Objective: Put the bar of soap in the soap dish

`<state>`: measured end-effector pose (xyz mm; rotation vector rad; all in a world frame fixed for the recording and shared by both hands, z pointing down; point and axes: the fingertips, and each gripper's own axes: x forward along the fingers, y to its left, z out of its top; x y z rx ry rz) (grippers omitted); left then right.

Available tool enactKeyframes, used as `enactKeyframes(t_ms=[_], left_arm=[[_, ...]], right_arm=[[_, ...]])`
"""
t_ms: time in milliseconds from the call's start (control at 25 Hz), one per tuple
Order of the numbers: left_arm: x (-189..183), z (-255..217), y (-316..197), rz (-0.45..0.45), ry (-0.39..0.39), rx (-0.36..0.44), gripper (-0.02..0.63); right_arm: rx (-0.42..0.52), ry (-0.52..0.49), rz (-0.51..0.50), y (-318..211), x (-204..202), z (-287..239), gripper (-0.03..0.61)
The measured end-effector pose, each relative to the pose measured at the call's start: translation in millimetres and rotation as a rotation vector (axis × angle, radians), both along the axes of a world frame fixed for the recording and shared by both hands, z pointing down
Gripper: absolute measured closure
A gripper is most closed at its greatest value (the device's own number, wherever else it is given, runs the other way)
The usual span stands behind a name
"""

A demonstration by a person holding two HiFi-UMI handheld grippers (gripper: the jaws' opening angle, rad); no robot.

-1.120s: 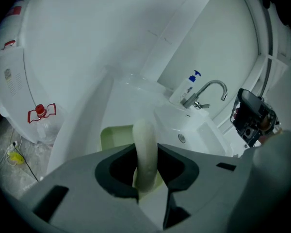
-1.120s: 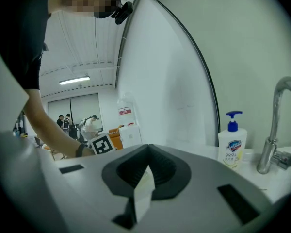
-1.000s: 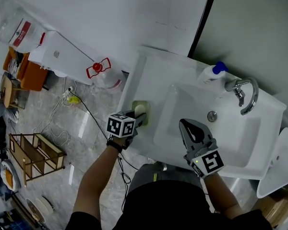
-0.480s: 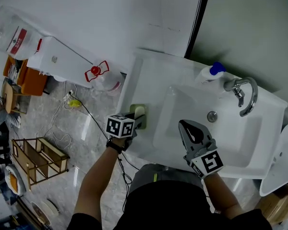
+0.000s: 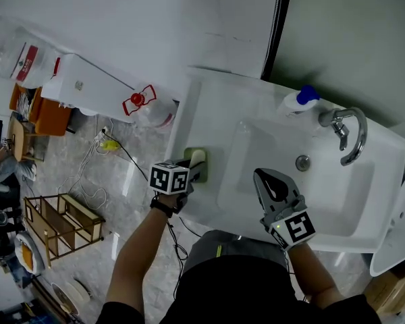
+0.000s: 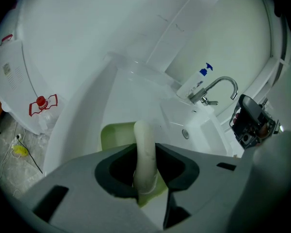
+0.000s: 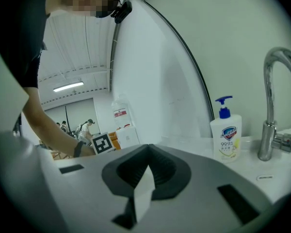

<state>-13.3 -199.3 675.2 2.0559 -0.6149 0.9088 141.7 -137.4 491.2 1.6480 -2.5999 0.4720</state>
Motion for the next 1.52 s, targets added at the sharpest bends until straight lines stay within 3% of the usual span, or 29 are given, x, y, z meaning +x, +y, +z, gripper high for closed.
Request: enactKeyframes(t_ms=[240, 400, 800, 1120, 1520], left_arm=[[-1.2, 0.1, 0.2, -0.078, 0.051, -0.064, 0.493], [-0.2, 1.6, -0.4, -0.067, 0.043, -0.055, 0.491], [-1.8, 4.4, 1.9, 0.020, -0.042, 0.069, 0.464], [-8.3, 2.6, 3.2, 0.087, -0.124, 0.192, 0.405], [-13.6, -1.2, 3.3, 0.072, -0.134, 0.228, 0.396]], right_arm=[[-0.005, -0.023, 0.017, -0.7, 5.0, 3.9, 0.566], [-0.012, -0.030, 0.017, -1.1, 7.2, 8.4, 0.566], [-0.044, -0.042, 0.014, 5.5, 5.3, 18.8, 0.566], [-0.044, -0.040, -0.013, 8.8, -4.7, 17.5, 0.566], [-0.031, -0.044, -0.015, 15.7, -6.4, 12.6, 0.566]])
